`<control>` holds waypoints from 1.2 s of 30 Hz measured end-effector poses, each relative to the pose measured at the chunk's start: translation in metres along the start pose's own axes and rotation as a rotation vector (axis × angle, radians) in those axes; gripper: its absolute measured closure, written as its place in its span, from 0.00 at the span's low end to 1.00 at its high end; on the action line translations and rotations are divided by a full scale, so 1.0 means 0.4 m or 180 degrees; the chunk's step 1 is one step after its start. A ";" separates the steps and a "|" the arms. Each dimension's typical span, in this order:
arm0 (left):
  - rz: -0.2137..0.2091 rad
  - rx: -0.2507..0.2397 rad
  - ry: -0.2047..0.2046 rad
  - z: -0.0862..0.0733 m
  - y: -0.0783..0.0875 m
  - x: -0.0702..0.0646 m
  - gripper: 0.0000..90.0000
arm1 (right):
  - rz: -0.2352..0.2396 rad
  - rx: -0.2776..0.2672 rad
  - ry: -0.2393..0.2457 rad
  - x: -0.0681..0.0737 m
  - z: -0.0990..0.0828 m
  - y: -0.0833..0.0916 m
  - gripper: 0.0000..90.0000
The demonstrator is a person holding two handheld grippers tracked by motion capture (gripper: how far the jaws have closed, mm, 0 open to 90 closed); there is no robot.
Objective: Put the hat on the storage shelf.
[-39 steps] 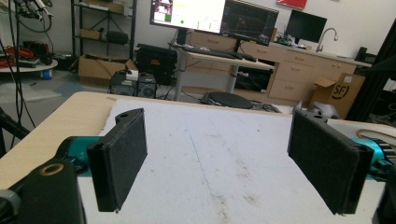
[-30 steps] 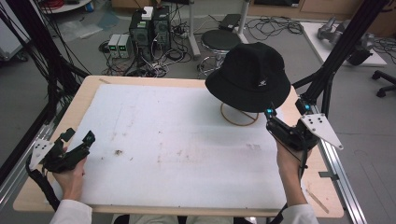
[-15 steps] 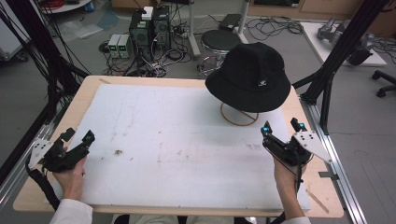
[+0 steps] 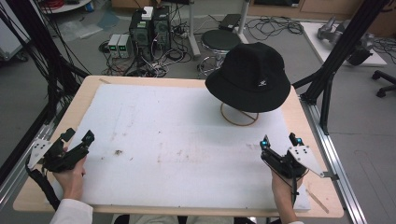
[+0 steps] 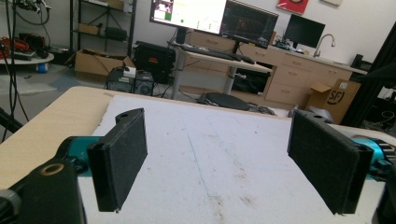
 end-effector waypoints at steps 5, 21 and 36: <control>-0.0001 0.0011 -0.0012 -0.003 -0.002 -0.001 0.22 | -0.0025 0.0068 -0.0110 -0.014 -0.037 -0.003 0.15; -0.0034 0.0051 -0.0023 -0.010 -0.010 -0.005 0.22 | -0.0072 0.0247 -0.0082 -0.020 -0.087 -0.003 0.15; -0.0026 0.0068 -0.0032 -0.012 -0.007 0.001 0.22 | -0.0024 0.0299 -0.0117 -0.020 -0.101 -0.011 0.15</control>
Point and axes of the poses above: each handheld gripper's, and its own axes: y roughly backward along the jaws, z roughly out of its top, x roughly to its left, the point moved 10 cm from there along -y, roughly forward along the jaws, and after that the axes turned 9 degrees about z, right-handed, at the moved point
